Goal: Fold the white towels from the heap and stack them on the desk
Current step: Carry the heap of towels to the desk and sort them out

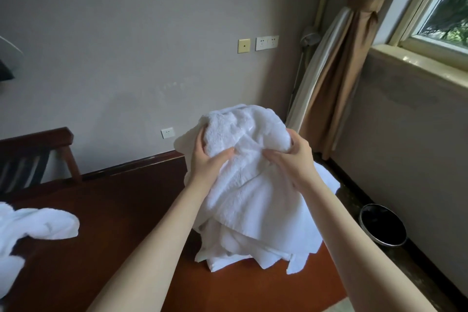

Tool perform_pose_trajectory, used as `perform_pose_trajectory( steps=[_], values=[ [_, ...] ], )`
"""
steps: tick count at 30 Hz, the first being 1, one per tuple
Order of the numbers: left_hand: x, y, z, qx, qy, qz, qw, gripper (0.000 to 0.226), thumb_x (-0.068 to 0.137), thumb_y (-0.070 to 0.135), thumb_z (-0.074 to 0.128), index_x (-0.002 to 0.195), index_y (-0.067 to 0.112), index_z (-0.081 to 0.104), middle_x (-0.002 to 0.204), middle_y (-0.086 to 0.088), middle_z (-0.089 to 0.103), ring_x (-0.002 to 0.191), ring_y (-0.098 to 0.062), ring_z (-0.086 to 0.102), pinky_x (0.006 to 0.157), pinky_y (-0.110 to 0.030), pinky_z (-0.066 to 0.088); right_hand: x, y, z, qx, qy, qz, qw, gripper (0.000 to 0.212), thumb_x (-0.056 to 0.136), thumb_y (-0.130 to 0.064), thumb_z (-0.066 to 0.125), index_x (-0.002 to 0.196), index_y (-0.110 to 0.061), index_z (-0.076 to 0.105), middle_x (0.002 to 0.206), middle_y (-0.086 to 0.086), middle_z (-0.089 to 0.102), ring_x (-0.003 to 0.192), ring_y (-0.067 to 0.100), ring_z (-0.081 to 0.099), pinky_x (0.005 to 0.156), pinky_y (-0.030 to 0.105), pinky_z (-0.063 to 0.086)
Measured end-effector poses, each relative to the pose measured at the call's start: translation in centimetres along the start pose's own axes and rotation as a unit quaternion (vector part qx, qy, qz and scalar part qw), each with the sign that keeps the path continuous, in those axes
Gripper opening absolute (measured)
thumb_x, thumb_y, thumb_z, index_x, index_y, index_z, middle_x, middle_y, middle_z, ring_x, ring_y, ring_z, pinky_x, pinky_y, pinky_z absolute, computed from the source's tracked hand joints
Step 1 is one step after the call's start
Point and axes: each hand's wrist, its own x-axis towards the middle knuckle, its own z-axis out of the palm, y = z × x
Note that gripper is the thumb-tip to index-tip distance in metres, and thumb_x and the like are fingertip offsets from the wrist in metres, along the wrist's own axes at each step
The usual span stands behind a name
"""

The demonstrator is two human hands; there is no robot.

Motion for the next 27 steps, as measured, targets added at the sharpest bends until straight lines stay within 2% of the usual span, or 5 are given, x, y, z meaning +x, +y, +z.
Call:
perform_pose_trajectory(
  steps=[8, 14, 20, 24, 27],
  values=[
    [-0.6, 5.4, -5.7, -0.042, 0.028, 0.052, 0.997, 0.078, 0.063, 0.028, 0.078, 0.135, 0.023, 0.048, 0.125, 0.012, 0.059, 0.114, -0.001, 0.057, 0.098, -0.032, 0.05, -3.7, -7.8, 3.9, -0.029, 0.049, -0.096, 0.994, 0.023, 0.067, -0.011, 0.076, 0.076, -0.025, 0.06, 0.066, -0.015, 0.062, 0.062, -0.002, 0.056, 0.066, 0.04, 0.052],
    [-2.1, 7.7, -15.2, -0.049, 0.046, 0.1, 0.993, 0.068, 0.067, 0.022, 0.076, 0.131, 0.018, 0.052, 0.122, 0.006, 0.063, 0.112, -0.004, 0.06, 0.09, -0.024, 0.051, -8.4, -12.3, 11.4, -0.028, 0.048, -0.118, 0.991, 0.022, 0.066, -0.013, 0.076, 0.082, -0.017, 0.061, 0.075, 0.001, 0.066, 0.07, 0.015, 0.061, 0.07, 0.048, 0.053],
    [-3.7, 9.8, -24.9, -0.055, 0.081, 0.146, 0.984, 0.058, 0.071, 0.016, 0.074, 0.125, 0.023, 0.055, 0.108, 0.021, 0.067, 0.103, 0.005, 0.061, 0.077, -0.01, 0.048, -12.3, -16.5, 19.4, -0.008, 0.033, -0.132, 0.991, 0.024, 0.064, -0.013, 0.075, 0.082, -0.022, 0.062, 0.074, -0.001, 0.066, 0.072, 0.016, 0.063, 0.069, 0.046, 0.054],
    [-4.9, 10.4, -31.6, -0.019, 0.114, 0.162, 0.98, 0.057, 0.076, 0.017, 0.076, 0.127, 0.025, 0.052, 0.112, 0.02, 0.063, 0.103, 0.011, 0.059, 0.076, -0.006, 0.047, -14.6, -17.9, 25.1, 0.01, 0.0, -0.123, 0.992, 0.027, 0.063, -0.016, 0.074, 0.085, -0.012, 0.058, 0.076, 0.009, 0.066, 0.074, 0.027, 0.064, 0.067, 0.047, 0.054],
    [-5.8, 9.7, -36.4, 0.025, 0.146, 0.157, 0.976, 0.062, 0.079, 0.015, 0.077, 0.133, 0.023, 0.047, 0.119, 0.019, 0.057, 0.105, 0.018, 0.053, 0.077, -0.001, 0.044, -15.9, -18.0, 29.4, 0.027, -0.047, -0.108, 0.993, 0.026, 0.065, -0.015, 0.075, 0.086, -0.016, 0.06, 0.081, 0.009, 0.067, 0.077, 0.026, 0.065, 0.07, 0.047, 0.055]
  ],
)
